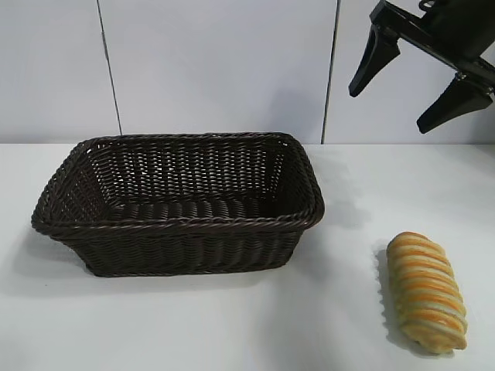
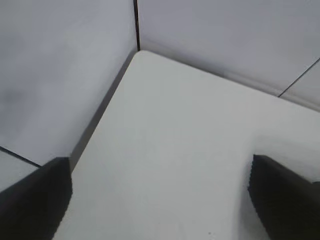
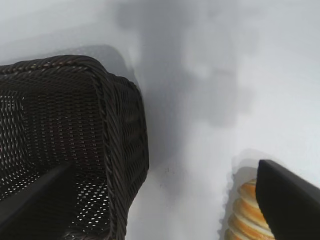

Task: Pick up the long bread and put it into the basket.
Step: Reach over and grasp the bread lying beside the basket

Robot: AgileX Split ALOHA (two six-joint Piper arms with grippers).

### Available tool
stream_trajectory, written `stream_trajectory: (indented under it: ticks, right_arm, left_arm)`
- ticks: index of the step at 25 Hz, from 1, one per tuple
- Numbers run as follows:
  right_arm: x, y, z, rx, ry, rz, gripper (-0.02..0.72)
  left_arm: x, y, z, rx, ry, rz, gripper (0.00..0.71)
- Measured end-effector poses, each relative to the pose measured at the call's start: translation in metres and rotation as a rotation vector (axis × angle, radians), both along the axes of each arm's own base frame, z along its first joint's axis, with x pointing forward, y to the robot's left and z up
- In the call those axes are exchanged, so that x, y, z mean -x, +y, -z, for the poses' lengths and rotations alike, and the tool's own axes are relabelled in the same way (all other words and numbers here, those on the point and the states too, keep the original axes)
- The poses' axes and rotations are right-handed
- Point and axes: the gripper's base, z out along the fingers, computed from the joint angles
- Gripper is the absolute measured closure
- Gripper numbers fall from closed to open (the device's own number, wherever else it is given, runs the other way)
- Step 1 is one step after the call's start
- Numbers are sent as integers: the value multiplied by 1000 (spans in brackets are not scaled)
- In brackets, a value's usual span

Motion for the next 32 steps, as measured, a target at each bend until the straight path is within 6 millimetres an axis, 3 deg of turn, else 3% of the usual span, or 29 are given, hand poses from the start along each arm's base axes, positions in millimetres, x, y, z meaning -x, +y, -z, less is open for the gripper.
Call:
stream_trajectory:
  ticks: [2, 5, 8, 15, 21, 25, 32]
  right_arm:
    - [0, 0, 0, 0, 0, -1, 8]
    - [0, 0, 0, 4, -4, -9, 8]
    - [0, 0, 0, 6, -6, -14, 8]
    - [0, 0, 0, 9, -9, -22, 8]
    - [1, 0, 0, 8, -5, -25, 8]
    - [1, 0, 0, 8, -3, -26, 8]
    - [1, 0, 0, 9, -3, -26, 8]
  left_arm:
    - [29, -11, -9, -36, -53, 41, 16]
    - [68, -11, -16, -90, -128, 23, 16]
    - [107, -8, -5, -107, -164, -16, 16]
    - [157, -14, 84, -49, -63, 13, 16]
    - [204, -20, 154, 1, -105, 53, 16]
    - [211, -20, 182, 4, -100, 56, 16]
    - [185, -23, 226, 43, 69, 76, 16]
